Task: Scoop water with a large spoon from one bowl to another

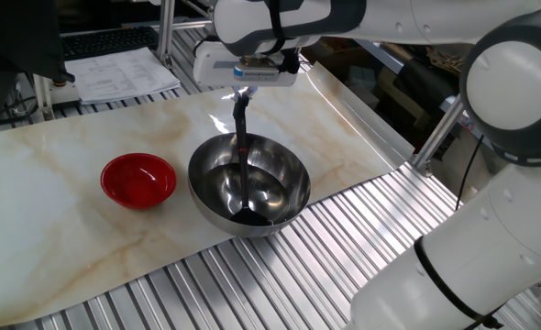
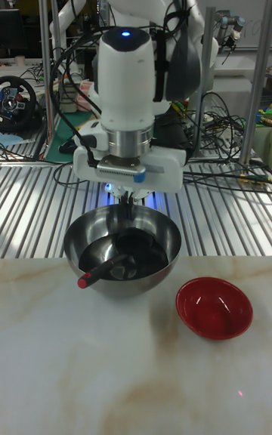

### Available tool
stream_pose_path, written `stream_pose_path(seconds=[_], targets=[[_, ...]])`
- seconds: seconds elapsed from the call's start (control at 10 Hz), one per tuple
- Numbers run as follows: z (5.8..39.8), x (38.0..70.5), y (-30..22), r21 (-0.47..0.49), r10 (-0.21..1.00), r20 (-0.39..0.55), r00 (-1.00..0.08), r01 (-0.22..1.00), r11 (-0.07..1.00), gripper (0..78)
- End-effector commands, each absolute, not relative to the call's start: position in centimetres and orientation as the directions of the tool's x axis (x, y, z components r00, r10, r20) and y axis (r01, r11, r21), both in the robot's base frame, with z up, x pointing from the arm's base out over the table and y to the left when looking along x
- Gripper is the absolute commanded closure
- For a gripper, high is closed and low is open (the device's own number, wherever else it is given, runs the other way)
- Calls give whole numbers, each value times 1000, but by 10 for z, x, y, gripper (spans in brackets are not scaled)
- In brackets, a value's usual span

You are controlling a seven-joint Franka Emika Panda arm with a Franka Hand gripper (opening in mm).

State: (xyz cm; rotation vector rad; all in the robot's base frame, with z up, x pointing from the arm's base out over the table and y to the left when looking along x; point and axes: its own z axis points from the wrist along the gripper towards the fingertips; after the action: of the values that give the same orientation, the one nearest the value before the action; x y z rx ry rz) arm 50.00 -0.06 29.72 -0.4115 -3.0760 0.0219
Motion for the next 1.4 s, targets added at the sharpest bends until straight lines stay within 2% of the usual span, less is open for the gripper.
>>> stream_pose_path(seconds=[0.1, 1.4], targets=[[296, 515, -22, 40, 232, 35, -972, 234, 971, 776], [295, 522, -28, 25, 244, 15, -970, 245, 969, 776]])
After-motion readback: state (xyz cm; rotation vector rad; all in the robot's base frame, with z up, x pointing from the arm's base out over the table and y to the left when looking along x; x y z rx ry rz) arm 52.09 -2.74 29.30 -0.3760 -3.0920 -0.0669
